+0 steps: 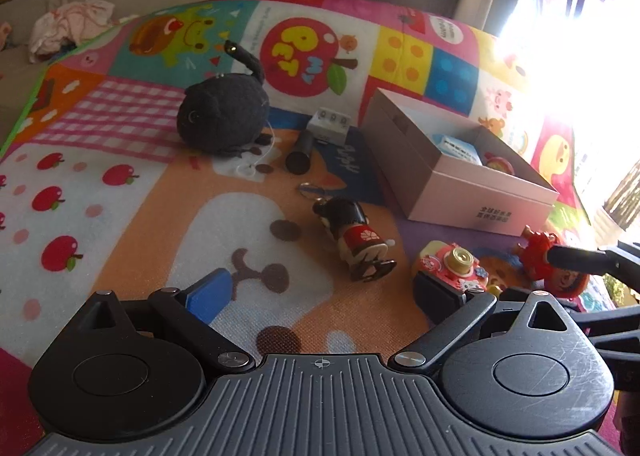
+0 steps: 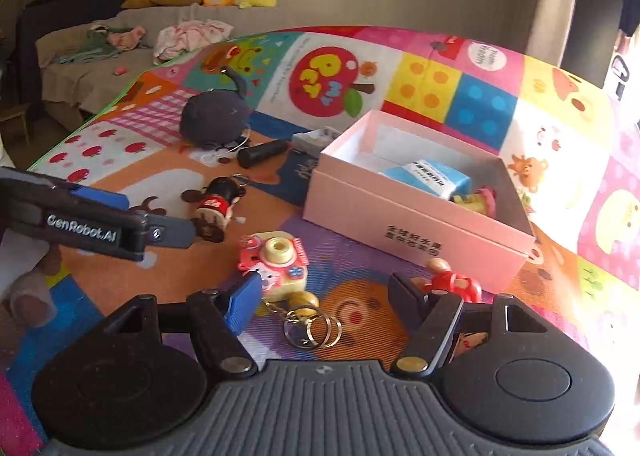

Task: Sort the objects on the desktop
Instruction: 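Grasp the pink keychain toy with the right tool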

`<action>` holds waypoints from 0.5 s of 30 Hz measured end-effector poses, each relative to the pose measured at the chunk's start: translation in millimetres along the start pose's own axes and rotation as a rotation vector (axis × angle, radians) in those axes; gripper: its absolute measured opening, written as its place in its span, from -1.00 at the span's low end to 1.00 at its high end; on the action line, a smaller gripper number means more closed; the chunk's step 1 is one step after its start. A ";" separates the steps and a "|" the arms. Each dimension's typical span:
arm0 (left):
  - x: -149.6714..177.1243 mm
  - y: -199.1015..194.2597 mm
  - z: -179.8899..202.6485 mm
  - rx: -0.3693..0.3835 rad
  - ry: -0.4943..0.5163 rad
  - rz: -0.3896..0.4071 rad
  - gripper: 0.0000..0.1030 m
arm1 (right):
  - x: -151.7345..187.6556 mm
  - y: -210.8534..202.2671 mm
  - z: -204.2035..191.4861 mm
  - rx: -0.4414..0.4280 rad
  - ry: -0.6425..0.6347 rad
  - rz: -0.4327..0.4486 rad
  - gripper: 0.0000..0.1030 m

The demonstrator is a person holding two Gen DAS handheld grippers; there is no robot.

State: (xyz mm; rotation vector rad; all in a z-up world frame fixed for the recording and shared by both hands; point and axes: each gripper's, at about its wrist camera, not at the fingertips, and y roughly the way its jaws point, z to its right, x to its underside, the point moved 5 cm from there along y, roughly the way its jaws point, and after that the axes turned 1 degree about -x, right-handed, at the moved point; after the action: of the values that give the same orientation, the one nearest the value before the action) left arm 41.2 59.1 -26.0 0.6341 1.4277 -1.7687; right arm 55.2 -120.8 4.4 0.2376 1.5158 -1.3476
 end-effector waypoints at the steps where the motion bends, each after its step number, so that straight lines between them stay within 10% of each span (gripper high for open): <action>1: -0.5 0.1 -2.2 0.000 -0.012 0.000 0.95 | 0.5 4.8 -3.3 0.004 -0.011 -0.010 0.37; 8: 0.6 -0.1 -0.6 0.008 -0.002 0.001 0.98 | -4.6 21.6 15.4 0.341 -0.130 0.044 0.38; 15: 0.5 -0.1 -1.2 0.010 -0.008 0.003 1.00 | -18.0 27.7 23.5 0.013 0.179 -0.011 0.60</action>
State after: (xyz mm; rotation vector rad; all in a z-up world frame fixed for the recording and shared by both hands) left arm 40.7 60.2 -26.6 0.6333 1.4118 -1.7752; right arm 95.7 -122.0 5.6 0.3667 1.6593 -1.3748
